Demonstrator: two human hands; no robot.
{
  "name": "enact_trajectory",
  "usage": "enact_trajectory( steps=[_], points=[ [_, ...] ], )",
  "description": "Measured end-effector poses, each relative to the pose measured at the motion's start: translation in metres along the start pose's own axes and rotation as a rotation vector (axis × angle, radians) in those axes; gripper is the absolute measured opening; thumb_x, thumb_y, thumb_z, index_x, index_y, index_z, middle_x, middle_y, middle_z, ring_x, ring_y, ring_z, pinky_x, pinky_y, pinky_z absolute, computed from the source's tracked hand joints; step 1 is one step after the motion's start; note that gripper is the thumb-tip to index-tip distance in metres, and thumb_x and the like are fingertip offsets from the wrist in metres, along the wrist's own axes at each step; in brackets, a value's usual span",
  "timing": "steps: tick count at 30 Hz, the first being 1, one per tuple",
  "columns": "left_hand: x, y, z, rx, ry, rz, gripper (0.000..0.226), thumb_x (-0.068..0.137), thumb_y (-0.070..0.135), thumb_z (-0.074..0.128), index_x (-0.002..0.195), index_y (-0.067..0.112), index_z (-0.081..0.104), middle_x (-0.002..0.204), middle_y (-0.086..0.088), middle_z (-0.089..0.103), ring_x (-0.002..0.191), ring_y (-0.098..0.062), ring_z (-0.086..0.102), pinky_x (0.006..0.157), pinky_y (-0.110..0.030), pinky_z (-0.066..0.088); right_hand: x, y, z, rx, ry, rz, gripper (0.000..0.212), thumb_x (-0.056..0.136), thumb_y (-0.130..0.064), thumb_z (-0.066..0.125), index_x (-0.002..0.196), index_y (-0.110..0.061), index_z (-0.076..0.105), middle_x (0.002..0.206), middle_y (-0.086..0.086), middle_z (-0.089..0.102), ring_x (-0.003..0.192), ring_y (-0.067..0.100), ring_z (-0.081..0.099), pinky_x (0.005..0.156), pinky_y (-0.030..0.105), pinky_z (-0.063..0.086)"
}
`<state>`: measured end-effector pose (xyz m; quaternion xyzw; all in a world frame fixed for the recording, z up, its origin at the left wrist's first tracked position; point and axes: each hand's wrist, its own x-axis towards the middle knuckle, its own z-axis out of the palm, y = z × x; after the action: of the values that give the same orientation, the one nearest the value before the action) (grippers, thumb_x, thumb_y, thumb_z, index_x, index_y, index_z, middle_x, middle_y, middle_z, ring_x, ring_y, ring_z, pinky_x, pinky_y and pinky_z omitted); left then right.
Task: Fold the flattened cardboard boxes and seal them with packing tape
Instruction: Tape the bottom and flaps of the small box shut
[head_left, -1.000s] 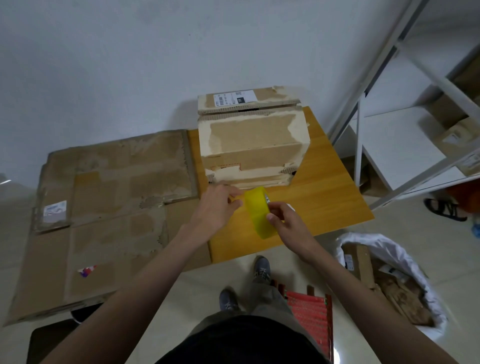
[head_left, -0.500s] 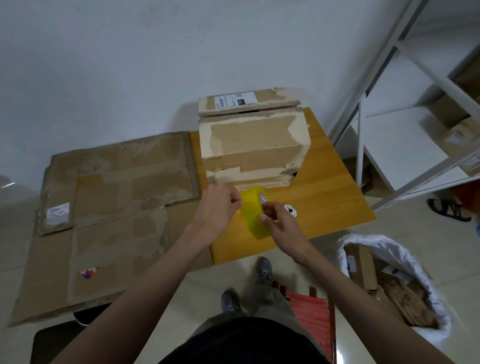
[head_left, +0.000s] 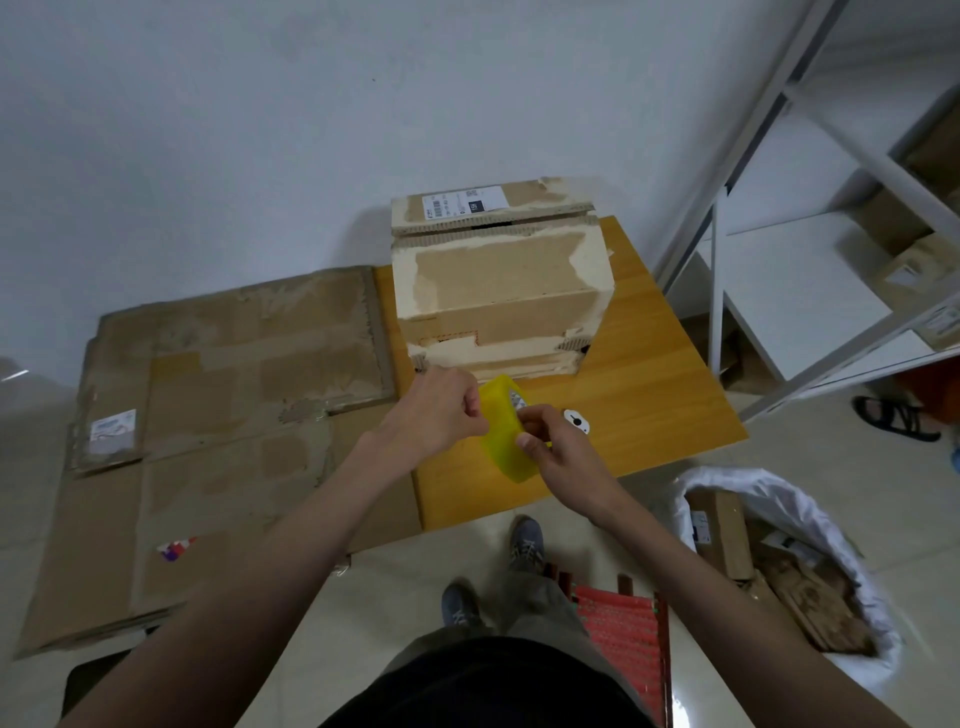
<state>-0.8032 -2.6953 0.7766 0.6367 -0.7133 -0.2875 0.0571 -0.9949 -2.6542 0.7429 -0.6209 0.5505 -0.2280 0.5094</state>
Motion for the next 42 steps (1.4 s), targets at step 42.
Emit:
enact_trajectory(
  steps=[42],
  points=[
    [0.014, 0.007, -0.034, -0.172, 0.091, -0.078, 0.013, 0.097, 0.01, 0.053, 0.094, 0.005, 0.065, 0.084, 0.004, 0.059, 0.08, -0.012, 0.052, 0.068, -0.029, 0.039, 0.023, -0.039, 0.009, 0.1, 0.157, 0.003, 0.037, 0.106, -0.036, 0.039, 0.127, -0.008, 0.053, 0.084, -0.004, 0.056, 0.07, 0.006, 0.051, 0.064, 0.031, 0.043]
  ],
)
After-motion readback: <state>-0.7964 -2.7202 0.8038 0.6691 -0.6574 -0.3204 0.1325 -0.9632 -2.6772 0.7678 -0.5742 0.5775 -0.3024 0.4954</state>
